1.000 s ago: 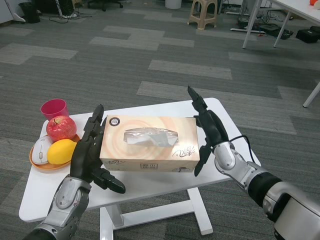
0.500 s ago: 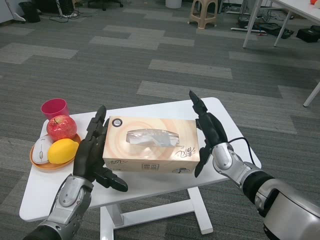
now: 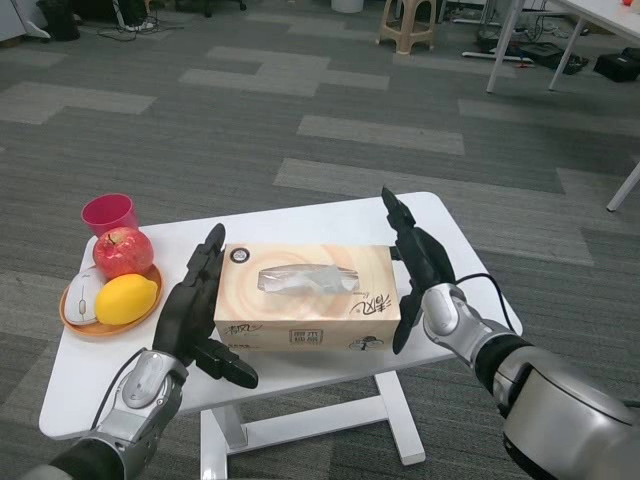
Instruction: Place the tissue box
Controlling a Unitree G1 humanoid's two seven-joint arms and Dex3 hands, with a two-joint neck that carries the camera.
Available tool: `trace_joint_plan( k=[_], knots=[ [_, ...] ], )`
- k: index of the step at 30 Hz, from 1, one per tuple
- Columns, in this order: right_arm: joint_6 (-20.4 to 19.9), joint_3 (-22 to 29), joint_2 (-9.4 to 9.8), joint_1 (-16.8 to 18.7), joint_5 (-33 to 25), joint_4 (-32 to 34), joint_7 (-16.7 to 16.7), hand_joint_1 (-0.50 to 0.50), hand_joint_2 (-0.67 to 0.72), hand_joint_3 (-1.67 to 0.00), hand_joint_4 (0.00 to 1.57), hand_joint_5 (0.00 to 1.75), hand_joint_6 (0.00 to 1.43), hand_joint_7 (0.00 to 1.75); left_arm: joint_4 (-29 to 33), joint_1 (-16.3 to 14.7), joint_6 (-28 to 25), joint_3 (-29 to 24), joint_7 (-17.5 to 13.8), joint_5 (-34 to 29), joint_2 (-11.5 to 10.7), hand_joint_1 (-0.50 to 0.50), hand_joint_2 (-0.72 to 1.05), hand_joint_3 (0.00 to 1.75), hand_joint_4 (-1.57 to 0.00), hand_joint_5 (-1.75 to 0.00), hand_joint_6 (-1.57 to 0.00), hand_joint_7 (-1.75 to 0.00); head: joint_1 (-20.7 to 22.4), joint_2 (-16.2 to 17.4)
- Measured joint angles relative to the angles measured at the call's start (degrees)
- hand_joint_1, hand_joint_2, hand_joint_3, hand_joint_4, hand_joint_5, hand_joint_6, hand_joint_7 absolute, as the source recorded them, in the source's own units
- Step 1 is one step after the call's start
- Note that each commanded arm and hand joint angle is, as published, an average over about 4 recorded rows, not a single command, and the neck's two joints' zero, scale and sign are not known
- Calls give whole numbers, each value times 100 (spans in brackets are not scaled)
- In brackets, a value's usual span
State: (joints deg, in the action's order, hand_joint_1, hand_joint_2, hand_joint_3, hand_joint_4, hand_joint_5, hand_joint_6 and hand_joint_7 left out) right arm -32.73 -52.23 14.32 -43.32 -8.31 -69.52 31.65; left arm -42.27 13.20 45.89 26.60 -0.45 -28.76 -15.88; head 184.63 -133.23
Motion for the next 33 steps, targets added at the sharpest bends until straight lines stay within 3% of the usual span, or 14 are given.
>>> trace_joint_plan(
  k=[8,22,28,33],
  knots=[
    [67,-169,-62,-103,-2,-155,29,-42,68,0,92,0,0,0,-217,27,-4,121,0,-45,-5,50,-37,0,0,-23,0,0,-61,-23],
    [157,-410,-340,-122,-26,-710,113,-42,66,0,77,0,0,0,-329,32,-4,182,-58,-52,-4,50,-37,0,0,-23,0,0,-114,-18],
    [163,-406,-431,-152,-40,-875,117,-38,60,-4,20,0,0,0,-553,56,4,229,-163,-185,2,50,-37,0,0,-21,0,0,-105,4],
    [172,-381,-490,-179,-43,-1007,117,-36,57,-4,14,0,0,0,-731,137,55,258,-244,-223,11,50,-37,0,0,-23,0,0,-122,40]
  ],
)
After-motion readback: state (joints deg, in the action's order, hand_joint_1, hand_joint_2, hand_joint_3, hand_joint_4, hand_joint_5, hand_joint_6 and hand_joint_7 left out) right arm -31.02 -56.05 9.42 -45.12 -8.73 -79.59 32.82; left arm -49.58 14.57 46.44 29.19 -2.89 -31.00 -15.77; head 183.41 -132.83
